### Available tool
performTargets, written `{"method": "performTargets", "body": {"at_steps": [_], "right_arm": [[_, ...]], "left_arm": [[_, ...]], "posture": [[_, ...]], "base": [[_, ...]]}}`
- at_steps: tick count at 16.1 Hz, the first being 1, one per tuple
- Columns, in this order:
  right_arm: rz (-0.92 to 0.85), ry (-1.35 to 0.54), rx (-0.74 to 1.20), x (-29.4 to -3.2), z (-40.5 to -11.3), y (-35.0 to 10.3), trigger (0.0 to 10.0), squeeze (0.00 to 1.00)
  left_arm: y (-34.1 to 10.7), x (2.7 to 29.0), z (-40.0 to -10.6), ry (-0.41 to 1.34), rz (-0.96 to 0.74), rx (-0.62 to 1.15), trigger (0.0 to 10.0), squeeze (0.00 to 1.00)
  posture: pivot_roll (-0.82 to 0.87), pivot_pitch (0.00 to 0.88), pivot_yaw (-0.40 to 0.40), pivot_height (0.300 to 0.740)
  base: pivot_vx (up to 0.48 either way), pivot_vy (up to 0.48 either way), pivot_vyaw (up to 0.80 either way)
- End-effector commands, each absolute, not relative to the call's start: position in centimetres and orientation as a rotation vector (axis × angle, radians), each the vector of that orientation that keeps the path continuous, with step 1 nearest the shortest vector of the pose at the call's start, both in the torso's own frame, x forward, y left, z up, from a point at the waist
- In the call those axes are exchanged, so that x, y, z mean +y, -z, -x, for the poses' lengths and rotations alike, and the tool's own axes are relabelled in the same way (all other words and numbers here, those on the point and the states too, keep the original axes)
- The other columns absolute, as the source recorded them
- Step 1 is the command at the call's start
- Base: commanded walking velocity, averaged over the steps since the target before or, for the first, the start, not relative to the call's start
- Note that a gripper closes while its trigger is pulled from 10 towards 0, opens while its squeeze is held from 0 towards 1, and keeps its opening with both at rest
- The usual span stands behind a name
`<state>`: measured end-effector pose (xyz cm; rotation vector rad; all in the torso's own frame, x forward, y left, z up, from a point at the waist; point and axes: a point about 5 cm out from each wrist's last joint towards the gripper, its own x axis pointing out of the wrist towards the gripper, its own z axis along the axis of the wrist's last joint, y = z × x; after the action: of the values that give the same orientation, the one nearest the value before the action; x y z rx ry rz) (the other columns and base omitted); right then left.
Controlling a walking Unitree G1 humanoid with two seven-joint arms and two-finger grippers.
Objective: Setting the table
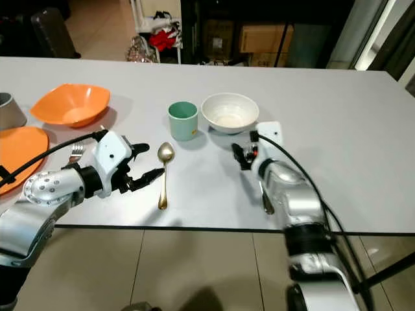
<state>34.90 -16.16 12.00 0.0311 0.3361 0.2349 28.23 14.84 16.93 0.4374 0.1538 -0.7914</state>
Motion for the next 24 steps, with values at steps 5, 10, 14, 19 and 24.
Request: {"method": "performTargets", "body": {"at_steps": [5, 10, 14, 19, 24], "right_arm": [[-0.093, -0.304, 0.389, -15.6, -35.2, -10.3, 10.0, 1.0], [-0.115, -0.404, 0.435, -15.5, -34.4, -8.3, 10.0, 0.9], [-0.083, -0.477, 0.382, -15.1, -34.6, -8.9, 10.0, 0.0], [-0.124, -0.468, 0.432, -15.2, -34.6, -7.9, 10.0, 0.0], [-0.155, -0.435, 0.462, -16.5, -34.5, -7.3, 10.0, 0.0]], "left_arm": [[-17.0, 15.2, -28.2, 0.769, -0.449, 0.155, 10.0, 0.0], [-17.2, 15.1, -28.4, 0.771, -0.457, 0.155, 10.0, 0.0], [-17.2, 15.0, -28.3, 0.785, -0.451, 0.155, 10.0, 0.0], [-17.0, 15.1, -28.0, 0.793, -0.435, 0.186, 10.0, 0.0], [-16.4, 15.6, -27.9, 0.779, -0.444, 0.239, 10.0, 0.0]], "posture": [[0.06, 0.0, 0.018, 0.74], [0.06, 0.0, 0.022, 0.74], [0.06, 0.0, 0.023, 0.74], [0.06, 0.0, 0.019, 0.74], [0.06, 0.0, 0.017, 0.74]], "base": [[0.0, 0.0, 0.0], [0.0, 0.0, 0.0], [0.0, 0.0, 0.0], [0.0, 0.0, 0.0], [0.0, 0.0, 0.0]]}}
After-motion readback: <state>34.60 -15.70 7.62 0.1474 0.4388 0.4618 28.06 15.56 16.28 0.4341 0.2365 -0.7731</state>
